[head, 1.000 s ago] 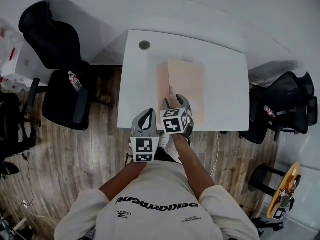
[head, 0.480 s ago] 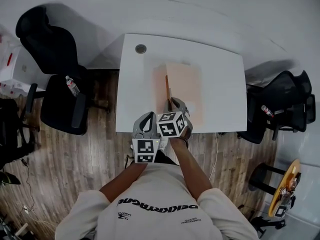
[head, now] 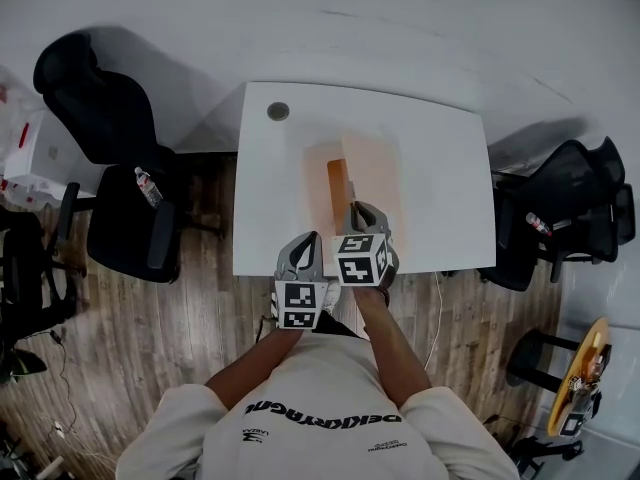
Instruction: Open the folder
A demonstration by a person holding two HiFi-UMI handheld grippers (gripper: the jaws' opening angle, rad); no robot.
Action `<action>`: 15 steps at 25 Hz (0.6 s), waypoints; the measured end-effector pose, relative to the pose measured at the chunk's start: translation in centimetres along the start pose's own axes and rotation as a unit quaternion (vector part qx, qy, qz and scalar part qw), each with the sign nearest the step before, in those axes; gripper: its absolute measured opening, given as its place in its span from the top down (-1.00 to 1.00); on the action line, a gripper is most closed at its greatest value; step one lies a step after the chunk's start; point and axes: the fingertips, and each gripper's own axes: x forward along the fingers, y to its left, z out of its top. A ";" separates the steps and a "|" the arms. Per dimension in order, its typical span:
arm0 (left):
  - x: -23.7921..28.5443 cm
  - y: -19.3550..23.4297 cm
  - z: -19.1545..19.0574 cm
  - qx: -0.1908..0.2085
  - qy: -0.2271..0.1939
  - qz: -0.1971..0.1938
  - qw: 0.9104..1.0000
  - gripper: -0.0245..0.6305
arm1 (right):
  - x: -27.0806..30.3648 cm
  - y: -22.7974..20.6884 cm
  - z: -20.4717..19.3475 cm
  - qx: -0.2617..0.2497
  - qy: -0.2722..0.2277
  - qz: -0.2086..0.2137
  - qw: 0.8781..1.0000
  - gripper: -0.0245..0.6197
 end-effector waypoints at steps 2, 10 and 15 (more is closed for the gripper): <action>0.4 -0.6 -0.2 0.008 0.004 -0.004 1.000 0.95 | -0.7 -1.0 0.3 0.016 -0.009 0.000 1.000 0.85; 1.8 -2.3 -1.3 0.025 0.024 -0.012 0.999 0.96 | -2.9 -5.5 0.3 0.090 -0.039 0.015 0.995 0.87; 2.9 -3.3 -2.5 0.035 0.044 -0.010 0.998 0.96 | -3.9 -7.8 0.0 0.112 -0.055 0.015 0.992 0.88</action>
